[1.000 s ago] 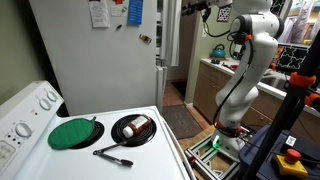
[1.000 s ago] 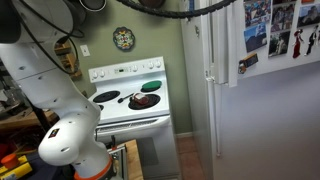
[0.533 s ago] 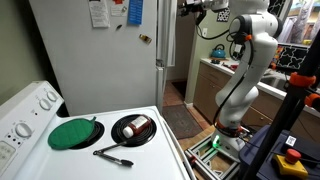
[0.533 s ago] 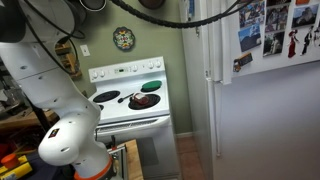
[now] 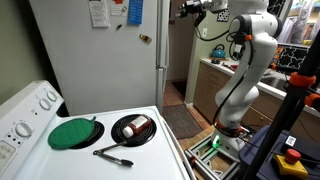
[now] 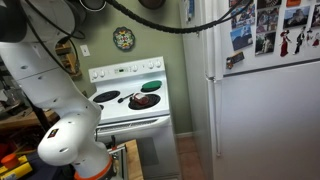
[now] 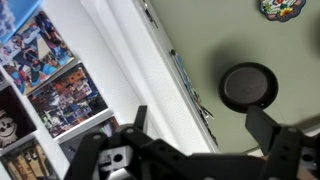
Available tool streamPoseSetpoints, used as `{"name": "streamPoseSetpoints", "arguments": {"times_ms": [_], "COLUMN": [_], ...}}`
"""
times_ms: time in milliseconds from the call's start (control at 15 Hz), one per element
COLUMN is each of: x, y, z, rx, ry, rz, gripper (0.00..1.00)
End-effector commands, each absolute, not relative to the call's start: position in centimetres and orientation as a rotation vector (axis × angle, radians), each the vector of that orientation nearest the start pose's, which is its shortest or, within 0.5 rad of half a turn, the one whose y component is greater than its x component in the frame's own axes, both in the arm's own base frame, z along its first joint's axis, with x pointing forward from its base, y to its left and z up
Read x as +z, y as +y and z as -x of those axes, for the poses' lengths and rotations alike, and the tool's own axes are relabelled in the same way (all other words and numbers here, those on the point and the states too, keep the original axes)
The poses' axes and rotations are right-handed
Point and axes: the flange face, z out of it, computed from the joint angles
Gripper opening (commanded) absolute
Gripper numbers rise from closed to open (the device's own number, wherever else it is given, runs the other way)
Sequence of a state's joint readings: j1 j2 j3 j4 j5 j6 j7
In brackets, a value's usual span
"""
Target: Pick up the clear lunch box and put it in the second shelf from the bottom in the refrigerator, close the refrigerator door
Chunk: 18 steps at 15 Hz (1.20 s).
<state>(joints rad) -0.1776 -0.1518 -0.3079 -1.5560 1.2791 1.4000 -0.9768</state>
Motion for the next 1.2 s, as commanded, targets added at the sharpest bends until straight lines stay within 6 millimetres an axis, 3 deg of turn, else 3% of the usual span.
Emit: {"name": "streamPoseSetpoints", "arguments": {"times_ms": [0, 800, 1133], "x": [78.4, 81.4, 81.6], "y": [-16.6, -23.3, -23.7], "z": [-44.9, -39.7, -39.3], "rx": [-0.997, -0.911, -0.929], "ry": [-0.724, -0.700, -0.686], "rz": [1.934, 2.398, 2.413], "gripper": [1.00, 1.00, 1.00]}}
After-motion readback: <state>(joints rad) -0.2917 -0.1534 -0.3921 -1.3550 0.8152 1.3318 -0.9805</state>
